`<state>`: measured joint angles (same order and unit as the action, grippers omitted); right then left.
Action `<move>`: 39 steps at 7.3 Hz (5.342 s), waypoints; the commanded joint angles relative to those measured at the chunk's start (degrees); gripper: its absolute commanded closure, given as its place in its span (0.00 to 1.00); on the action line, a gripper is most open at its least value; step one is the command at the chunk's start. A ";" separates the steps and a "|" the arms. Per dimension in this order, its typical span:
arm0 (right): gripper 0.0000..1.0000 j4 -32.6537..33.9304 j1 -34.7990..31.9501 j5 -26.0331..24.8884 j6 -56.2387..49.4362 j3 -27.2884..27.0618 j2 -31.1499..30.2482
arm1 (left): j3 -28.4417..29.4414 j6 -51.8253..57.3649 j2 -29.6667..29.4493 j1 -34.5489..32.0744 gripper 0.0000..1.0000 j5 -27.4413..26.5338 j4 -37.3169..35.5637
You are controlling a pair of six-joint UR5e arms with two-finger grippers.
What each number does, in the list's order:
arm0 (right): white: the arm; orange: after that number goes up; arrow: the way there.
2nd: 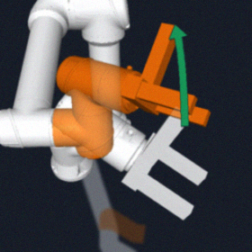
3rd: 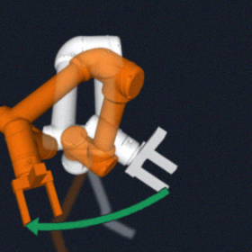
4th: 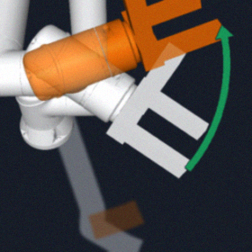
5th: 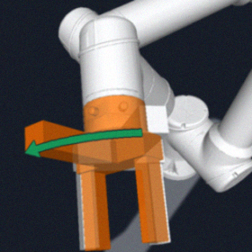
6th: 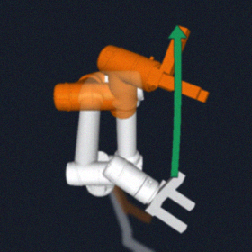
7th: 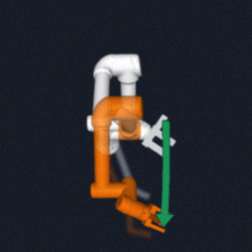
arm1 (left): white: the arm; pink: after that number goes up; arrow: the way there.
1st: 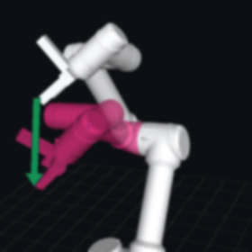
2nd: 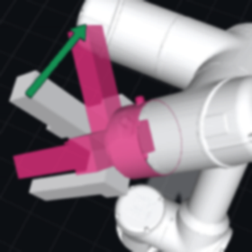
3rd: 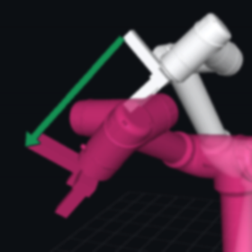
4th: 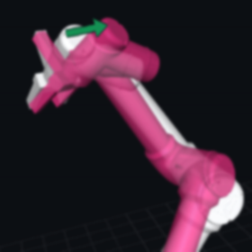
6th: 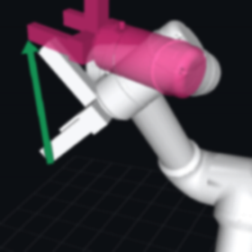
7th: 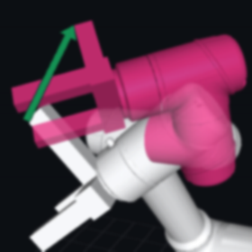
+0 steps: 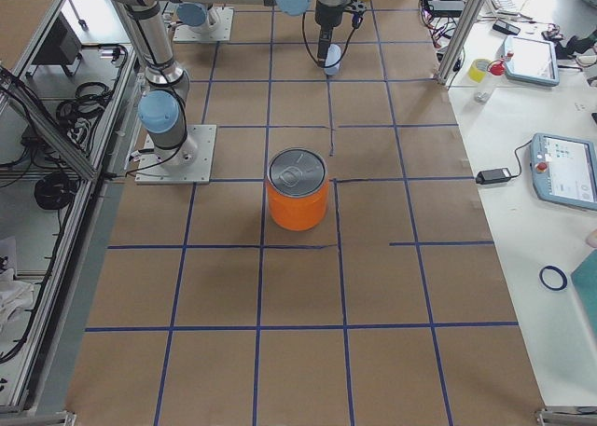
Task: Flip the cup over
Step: 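Close the left gripper on the rim of the lying white cup, then lift the cup with the left gripper and turn it upright, then set the cup upright near the wooden board and open the left gripper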
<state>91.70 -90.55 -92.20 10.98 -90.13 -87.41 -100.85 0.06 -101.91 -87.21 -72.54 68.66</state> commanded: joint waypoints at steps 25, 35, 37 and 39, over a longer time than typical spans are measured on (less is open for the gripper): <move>0.00 1.64 0.02 0.18 -0.43 -1.54 -0.30 | 12.77 -1.39 -12.42 1.51 1.00 -18.12 -9.06; 0.00 1.64 0.02 0.71 0.18 -1.72 -0.30 | 9.79 0.47 -17.27 1.34 0.19 -22.83 -17.59; 0.00 1.64 0.02 0.71 0.18 -1.72 -0.30 | 10.32 1.25 -15.52 1.43 0.00 -22.82 -17.42; 0.00 1.55 0.02 0.71 0.01 -1.72 -0.30 | 10.76 1.70 -12.72 0.55 0.00 -23.00 -16.46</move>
<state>93.32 -90.53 -91.48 11.12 -91.85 -87.72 -90.28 1.55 -116.40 -86.13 -95.43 51.61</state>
